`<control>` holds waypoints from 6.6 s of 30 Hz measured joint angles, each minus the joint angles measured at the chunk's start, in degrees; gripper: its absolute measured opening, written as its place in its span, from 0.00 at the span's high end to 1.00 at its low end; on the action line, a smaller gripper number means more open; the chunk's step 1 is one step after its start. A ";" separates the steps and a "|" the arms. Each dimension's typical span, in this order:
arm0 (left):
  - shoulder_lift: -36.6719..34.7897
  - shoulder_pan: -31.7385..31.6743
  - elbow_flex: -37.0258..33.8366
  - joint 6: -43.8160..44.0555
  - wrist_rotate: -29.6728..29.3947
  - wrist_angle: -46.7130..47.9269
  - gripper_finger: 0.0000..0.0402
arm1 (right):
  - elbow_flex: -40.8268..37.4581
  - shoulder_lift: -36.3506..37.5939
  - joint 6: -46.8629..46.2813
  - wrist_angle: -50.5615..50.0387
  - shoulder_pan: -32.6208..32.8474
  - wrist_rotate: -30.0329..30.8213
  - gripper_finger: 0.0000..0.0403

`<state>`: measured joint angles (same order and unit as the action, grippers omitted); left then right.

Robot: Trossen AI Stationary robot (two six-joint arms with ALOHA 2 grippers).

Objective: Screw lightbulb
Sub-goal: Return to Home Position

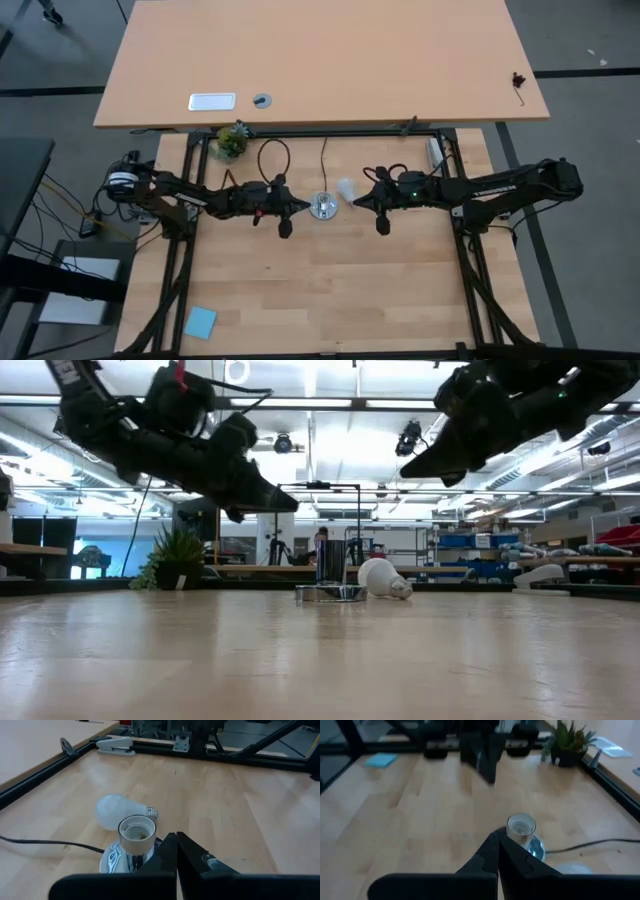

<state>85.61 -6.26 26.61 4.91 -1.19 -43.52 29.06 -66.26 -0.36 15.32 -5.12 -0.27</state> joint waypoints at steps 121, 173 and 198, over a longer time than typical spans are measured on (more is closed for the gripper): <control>-63.08 -0.03 -26.20 -0.14 -6.76 22.63 0.99 | -25.44 65.53 -0.08 -22.79 -15.33 -13.21 0.99; -63.02 -0.28 -26.22 -1.69 -13.35 26.71 0.99 | -25.44 65.64 -2.85 -23.57 -15.33 -0.28 0.94; -63.02 -0.28 -26.22 -1.66 -13.38 26.71 0.99 | -25.44 65.64 -2.87 -23.57 -15.33 -0.28 0.95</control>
<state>22.59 -6.55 0.38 3.25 -14.57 -16.82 3.62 -0.62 -3.23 -8.25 -20.45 -0.56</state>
